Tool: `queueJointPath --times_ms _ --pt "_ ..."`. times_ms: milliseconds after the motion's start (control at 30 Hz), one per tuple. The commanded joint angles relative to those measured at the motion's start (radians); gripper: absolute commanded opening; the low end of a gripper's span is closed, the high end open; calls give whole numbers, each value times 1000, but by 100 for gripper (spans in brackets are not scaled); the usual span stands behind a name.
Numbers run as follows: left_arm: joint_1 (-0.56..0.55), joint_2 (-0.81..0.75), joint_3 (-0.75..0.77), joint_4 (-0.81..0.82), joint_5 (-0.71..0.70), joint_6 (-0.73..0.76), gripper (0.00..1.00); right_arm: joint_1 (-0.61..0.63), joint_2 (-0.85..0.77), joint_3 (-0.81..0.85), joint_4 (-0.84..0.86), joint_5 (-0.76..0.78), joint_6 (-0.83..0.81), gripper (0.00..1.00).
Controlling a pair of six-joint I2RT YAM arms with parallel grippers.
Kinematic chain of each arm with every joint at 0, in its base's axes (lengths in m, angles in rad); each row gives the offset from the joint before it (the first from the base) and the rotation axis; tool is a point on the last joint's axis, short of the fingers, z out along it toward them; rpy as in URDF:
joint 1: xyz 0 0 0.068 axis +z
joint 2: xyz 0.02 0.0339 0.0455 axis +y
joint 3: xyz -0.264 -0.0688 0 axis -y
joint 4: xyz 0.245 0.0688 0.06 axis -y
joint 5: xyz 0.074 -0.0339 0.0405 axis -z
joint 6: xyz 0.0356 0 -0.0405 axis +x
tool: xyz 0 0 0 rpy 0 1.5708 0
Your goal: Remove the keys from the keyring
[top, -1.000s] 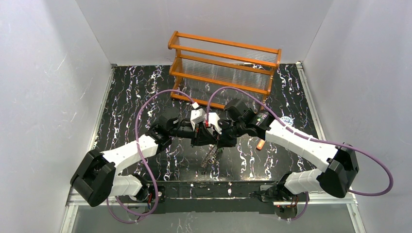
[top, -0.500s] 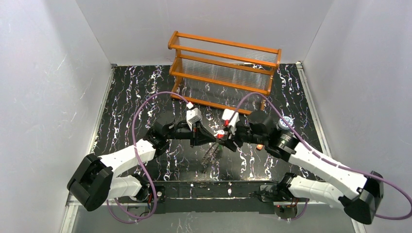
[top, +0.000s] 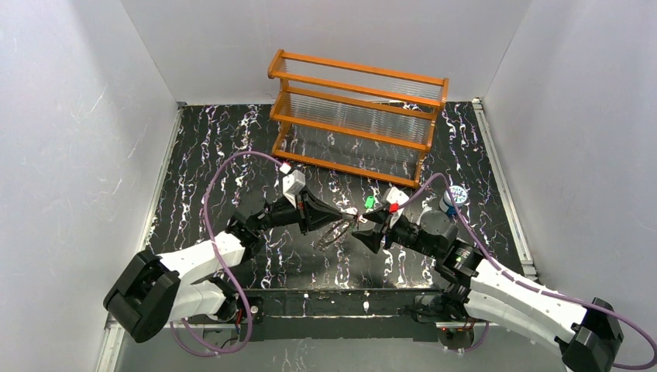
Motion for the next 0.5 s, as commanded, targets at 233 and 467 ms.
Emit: queueJointPath --times_ms 233,467 --pt "136 79 142 170 302 -189 0 -2 -74 -35 153 -15 -42 68" --pt "165 131 224 169 503 -214 0 -50 -43 16 128 25 -128 77"
